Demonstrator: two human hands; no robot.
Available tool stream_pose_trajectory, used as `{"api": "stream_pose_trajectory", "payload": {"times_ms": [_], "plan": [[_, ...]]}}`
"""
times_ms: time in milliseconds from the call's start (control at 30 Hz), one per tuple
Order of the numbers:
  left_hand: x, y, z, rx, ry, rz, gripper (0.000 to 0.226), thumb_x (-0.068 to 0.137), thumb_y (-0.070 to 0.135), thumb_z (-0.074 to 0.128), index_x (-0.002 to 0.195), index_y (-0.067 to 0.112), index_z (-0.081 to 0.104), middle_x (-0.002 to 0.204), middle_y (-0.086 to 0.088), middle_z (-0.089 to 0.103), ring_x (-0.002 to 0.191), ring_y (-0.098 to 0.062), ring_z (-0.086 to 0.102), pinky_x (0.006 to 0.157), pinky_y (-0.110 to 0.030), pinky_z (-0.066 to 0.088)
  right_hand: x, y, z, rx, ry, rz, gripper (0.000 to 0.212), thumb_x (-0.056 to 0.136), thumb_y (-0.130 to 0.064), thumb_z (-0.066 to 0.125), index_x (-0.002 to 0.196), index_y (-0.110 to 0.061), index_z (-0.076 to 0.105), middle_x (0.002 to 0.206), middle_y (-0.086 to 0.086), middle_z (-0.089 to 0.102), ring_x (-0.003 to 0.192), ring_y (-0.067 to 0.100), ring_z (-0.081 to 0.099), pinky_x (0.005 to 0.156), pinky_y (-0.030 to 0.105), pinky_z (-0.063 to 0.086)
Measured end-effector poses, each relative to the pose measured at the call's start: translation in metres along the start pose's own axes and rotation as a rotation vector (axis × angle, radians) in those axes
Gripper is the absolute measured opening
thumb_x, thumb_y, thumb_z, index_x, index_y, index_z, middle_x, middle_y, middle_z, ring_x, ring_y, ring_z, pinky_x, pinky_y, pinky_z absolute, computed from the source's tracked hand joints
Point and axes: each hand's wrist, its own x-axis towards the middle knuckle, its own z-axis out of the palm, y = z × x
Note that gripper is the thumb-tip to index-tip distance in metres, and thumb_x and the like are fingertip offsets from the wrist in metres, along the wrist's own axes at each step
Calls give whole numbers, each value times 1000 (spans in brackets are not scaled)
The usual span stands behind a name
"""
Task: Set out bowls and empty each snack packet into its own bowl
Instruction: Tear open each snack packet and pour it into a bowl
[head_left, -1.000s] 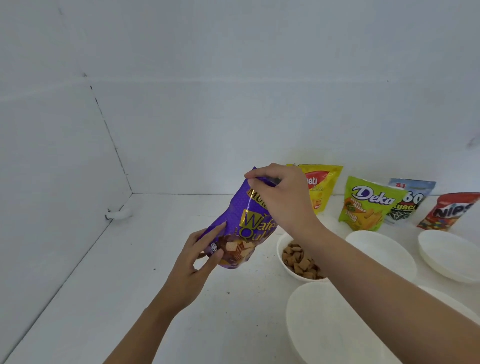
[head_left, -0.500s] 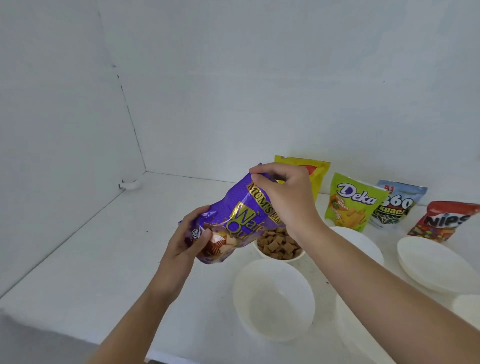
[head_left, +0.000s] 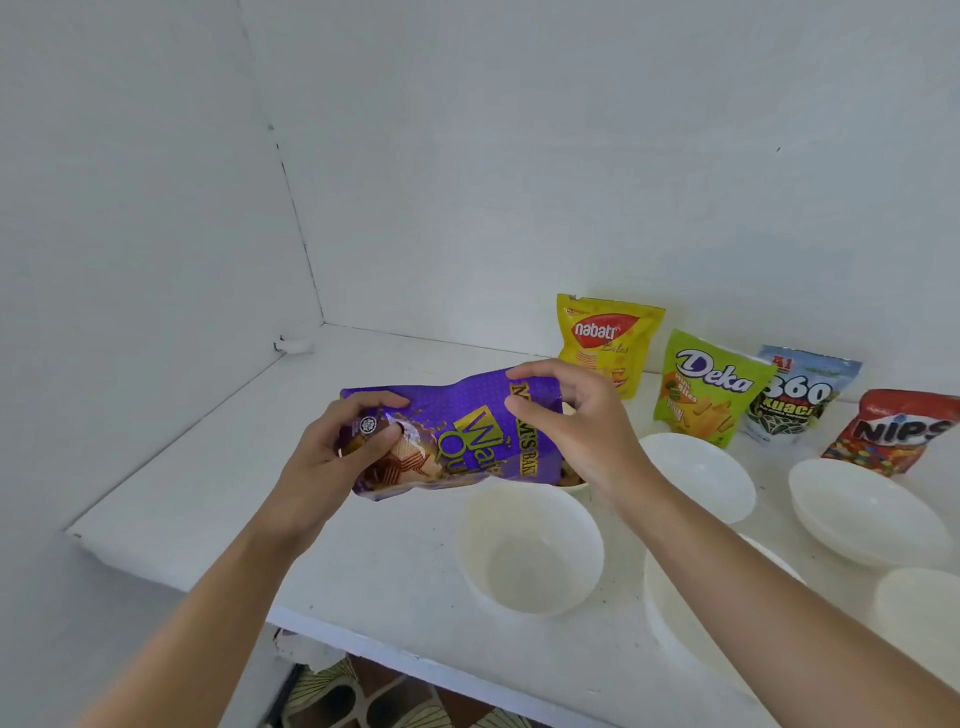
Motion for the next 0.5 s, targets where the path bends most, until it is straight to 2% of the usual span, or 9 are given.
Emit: {"api": "stream_pose_trajectory", "payload": {"times_ms": [133,233,333,500], "plan": [[-6,7,-5,47,-2,5,26,90,23,73,116,24,71,125,-12,58,117,-27,64,79,-29,57,-8,9,0,114,19,48,19,85,-8,75,102,-14,69,89,18,75,81,35,74,64,43,59],[-11,13,-4,116,-2,10,22,93,17,66,112,25,72,121,-6,54,116,-18,62,73,-21,57,-13,17,0,158,42,107,16,86,-11,75,100,-12,68,88,19,75,80,40,73,59,32,55],[-16,19,-2,185,-12,8,22,96,18,62,114,27,71,119,-3,50,114,-10,60,74,-18,56,-16,28,3,135,50,128,12,86,-10,74,94,-17,68,84,20,74,79,44,70,63,35,53],[-17,25,2,203,-18,18,22,98,20,60,115,30,70,122,-3,49,115,-10,59,80,-20,56,-22,42,5,77,62,133,11,87,-8,73,90,-16,66,79,19,72,70,28,69,59,31,50]]}}
